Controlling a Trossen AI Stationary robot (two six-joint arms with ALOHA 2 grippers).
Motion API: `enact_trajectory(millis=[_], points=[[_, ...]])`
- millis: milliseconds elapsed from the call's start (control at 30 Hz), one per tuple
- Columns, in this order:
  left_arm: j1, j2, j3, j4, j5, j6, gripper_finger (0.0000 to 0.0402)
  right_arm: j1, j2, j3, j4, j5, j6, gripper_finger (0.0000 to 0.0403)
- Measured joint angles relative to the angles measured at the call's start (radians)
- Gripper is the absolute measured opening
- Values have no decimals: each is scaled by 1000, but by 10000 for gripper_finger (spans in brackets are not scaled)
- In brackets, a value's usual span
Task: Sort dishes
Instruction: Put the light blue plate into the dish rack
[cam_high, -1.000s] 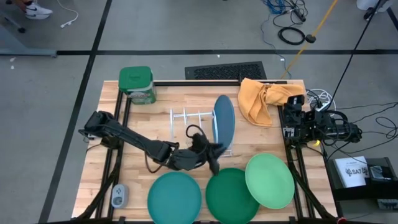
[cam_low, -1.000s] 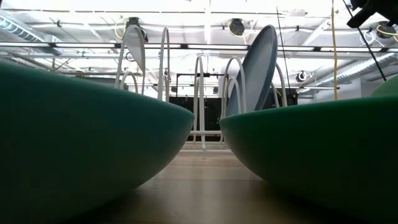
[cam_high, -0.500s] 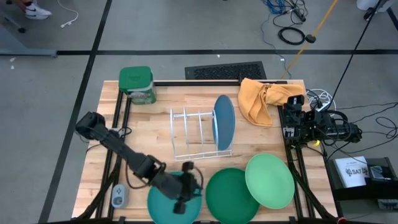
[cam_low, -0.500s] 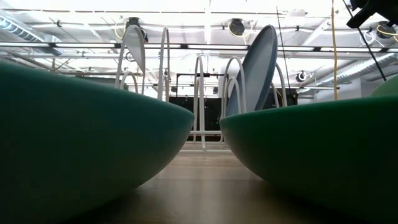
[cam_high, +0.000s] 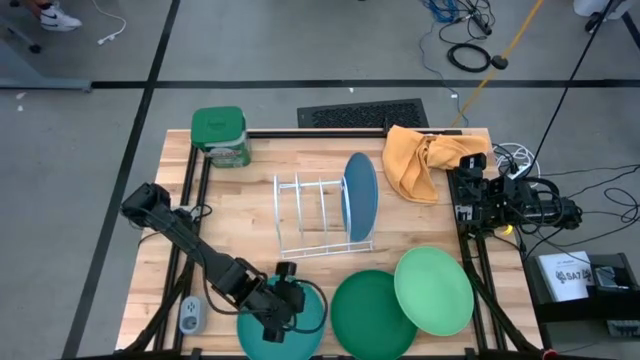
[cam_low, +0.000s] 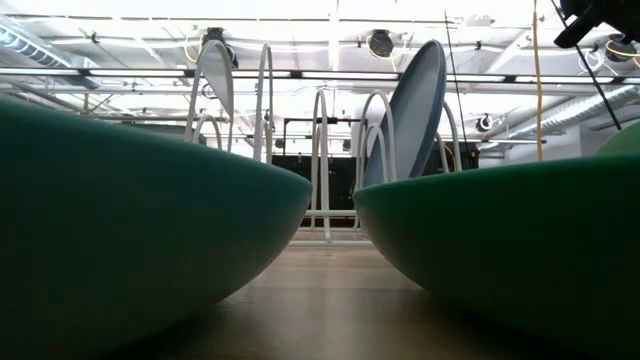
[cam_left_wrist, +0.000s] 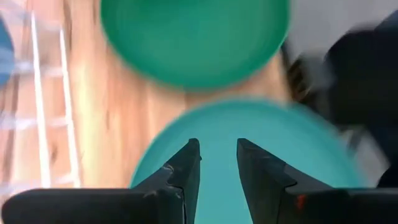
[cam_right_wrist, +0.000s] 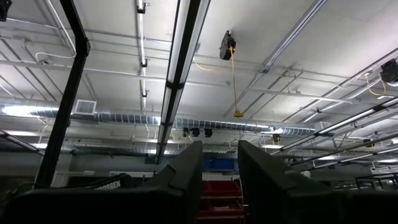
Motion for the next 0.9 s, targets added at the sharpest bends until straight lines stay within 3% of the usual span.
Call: enact_trajectory(millis=[233,467,700,900], points=[[23,68,0,-76,-3,11,159,0,0,0,-4,-2,-5,98],[61,158,0,-146,-4,124,226,0,0,0,-7,-3,-7,98],[112,202,0,-143,-36,160,230,0,0,0,-9,-3,-8,98],[164,231,0,-128,47,225,230,0,0,0,-9,-3,-8,98]])
